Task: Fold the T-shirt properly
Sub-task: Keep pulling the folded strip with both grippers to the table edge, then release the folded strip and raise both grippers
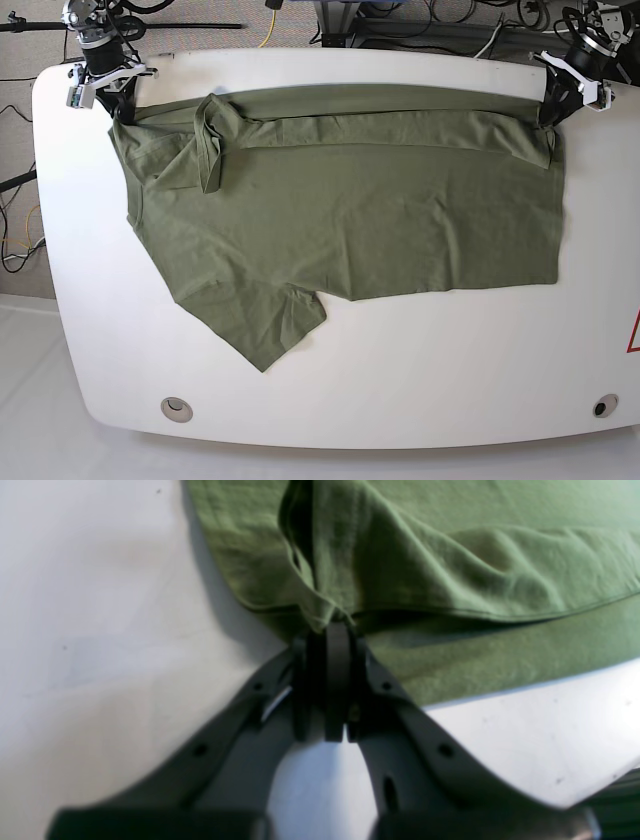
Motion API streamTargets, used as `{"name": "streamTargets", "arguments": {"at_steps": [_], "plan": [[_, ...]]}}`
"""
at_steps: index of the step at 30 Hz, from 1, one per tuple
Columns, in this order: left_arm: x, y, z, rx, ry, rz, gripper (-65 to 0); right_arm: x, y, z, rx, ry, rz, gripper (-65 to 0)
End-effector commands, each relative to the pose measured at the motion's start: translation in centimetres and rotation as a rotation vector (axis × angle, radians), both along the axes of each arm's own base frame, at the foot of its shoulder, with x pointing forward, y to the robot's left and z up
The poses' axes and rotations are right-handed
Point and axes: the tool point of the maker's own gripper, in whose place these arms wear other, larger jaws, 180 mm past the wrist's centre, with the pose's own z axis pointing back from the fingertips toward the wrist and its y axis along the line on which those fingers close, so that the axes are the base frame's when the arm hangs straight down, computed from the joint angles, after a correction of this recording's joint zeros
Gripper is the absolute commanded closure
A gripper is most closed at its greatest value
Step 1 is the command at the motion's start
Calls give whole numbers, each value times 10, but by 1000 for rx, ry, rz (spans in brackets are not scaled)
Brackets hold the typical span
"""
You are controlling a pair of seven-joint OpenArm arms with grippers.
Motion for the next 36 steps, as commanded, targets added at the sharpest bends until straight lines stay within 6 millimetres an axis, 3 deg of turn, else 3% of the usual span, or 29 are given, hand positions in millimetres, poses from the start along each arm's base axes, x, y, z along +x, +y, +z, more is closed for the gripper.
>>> {"name": "streamTargets", "arguments": {"at_steps": [1,11,14,21,23,26,33,36], "plan": [[-215,63,-91,451,1242,-103,0,-103,2,-65,-56,561,41,0],[-179,59,-83,479,1139,-92,0,-96,-3,-57,-84,539,45,0],[-165,67,-74,498,1093,-56,-4,-91,-5,-51,-100,524,47,0],[-134,73,-57,546,999,-40,-163,-80,-3,-40,-133,492,54,0],[-128,75,-52,556,979,-29,-204,-77,-4,-37,-141,484,53,-24],[-117,78,-45,572,944,-18,-250,-75,-5,-35,-145,478,53,-116],[-98,80,-38,591,913,-7,-250,-79,-5,-34,-146,482,53,-348],[-92,82,-37,596,914,4,-250,-78,-6,-33,-152,479,54,-379]]}}
